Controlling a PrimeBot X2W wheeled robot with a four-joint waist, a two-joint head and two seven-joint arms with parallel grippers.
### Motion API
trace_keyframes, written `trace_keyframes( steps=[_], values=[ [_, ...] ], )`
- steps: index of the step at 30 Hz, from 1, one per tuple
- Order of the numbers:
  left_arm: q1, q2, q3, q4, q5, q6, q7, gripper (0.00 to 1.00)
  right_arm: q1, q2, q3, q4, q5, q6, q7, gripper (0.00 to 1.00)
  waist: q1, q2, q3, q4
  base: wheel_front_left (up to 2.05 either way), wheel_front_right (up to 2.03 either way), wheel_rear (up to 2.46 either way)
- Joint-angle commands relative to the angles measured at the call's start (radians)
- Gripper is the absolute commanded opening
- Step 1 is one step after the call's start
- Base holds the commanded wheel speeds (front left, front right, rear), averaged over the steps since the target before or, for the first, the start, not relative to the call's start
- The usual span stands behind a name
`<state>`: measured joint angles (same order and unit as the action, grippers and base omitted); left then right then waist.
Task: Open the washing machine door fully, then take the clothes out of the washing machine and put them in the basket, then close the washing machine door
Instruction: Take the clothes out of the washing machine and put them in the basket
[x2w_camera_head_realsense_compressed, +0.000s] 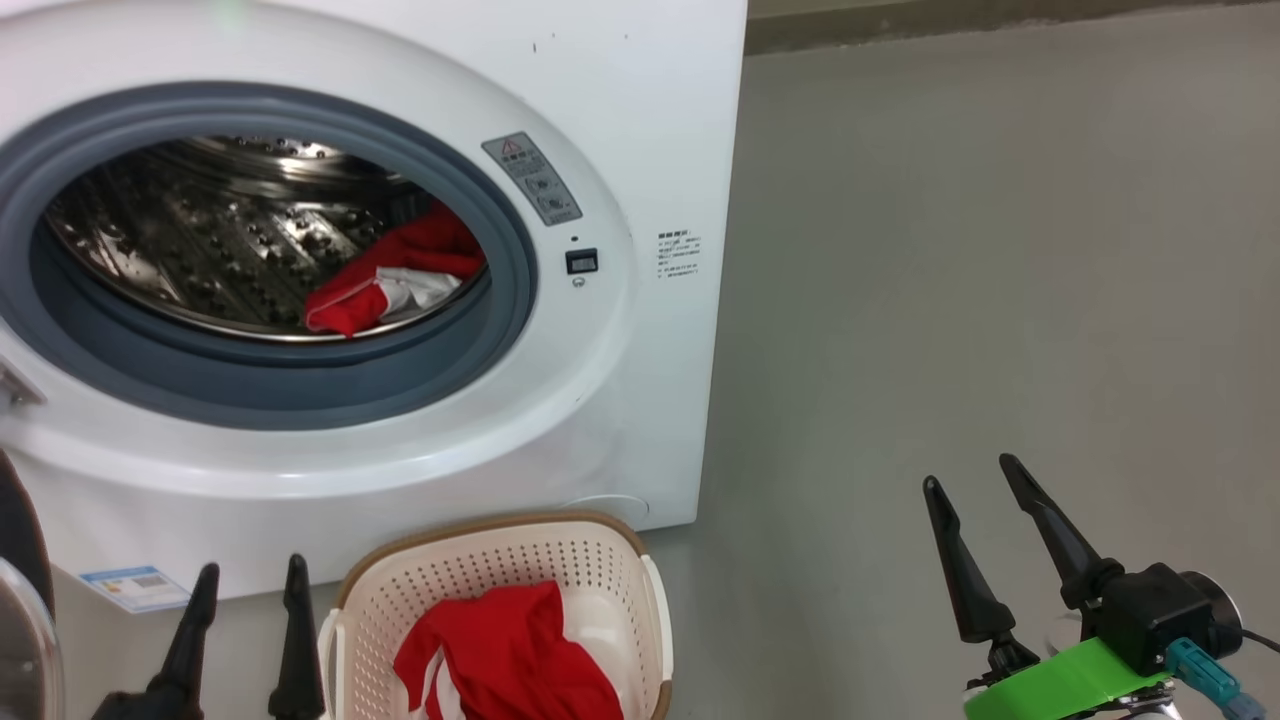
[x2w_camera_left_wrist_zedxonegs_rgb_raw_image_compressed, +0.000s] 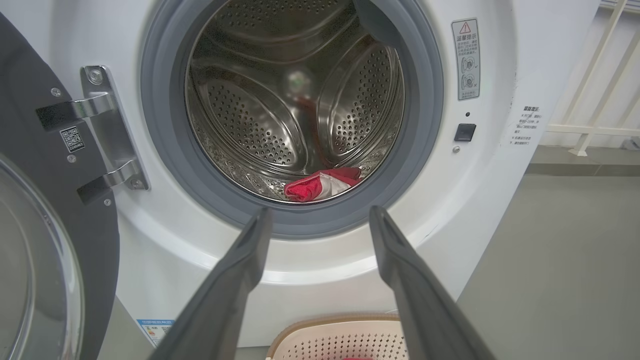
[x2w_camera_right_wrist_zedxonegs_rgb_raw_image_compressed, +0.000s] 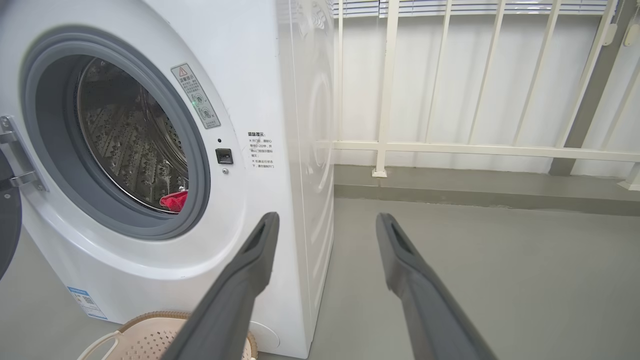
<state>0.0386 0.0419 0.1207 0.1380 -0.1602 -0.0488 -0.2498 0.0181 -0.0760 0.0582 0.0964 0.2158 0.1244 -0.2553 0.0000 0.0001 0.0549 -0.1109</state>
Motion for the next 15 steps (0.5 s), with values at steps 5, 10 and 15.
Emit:
trace_keyframes(
  steps=[5, 10, 15],
  values=[
    [-0.113, 0.008, 0.024, -0.001, -0.013, 0.0, -0.012, 1.0, -0.055, -0.02, 0.05, -0.024, -0.002, 0.006, -0.006, 1.0, 0.0, -0.0001, 0.062, 0.014, 0.0, 0.0, 0.0],
    [-0.212, 0.022, 0.03, 0.041, -0.024, -0.01, -0.012, 1.0, -0.091, -0.021, 0.063, -0.031, 0.002, 0.006, -0.006, 1.0, 0.0, -0.0001, 0.122, 0.018, 0.0, 0.0, 0.0],
    [-0.336, 0.043, 0.036, 0.088, -0.041, -0.027, -0.012, 1.0, -0.131, -0.024, 0.075, -0.035, 0.005, 0.006, -0.006, 1.0, 0.0, -0.0001, 0.189, 0.017, 0.0, 0.0, 0.0]
  ],
)
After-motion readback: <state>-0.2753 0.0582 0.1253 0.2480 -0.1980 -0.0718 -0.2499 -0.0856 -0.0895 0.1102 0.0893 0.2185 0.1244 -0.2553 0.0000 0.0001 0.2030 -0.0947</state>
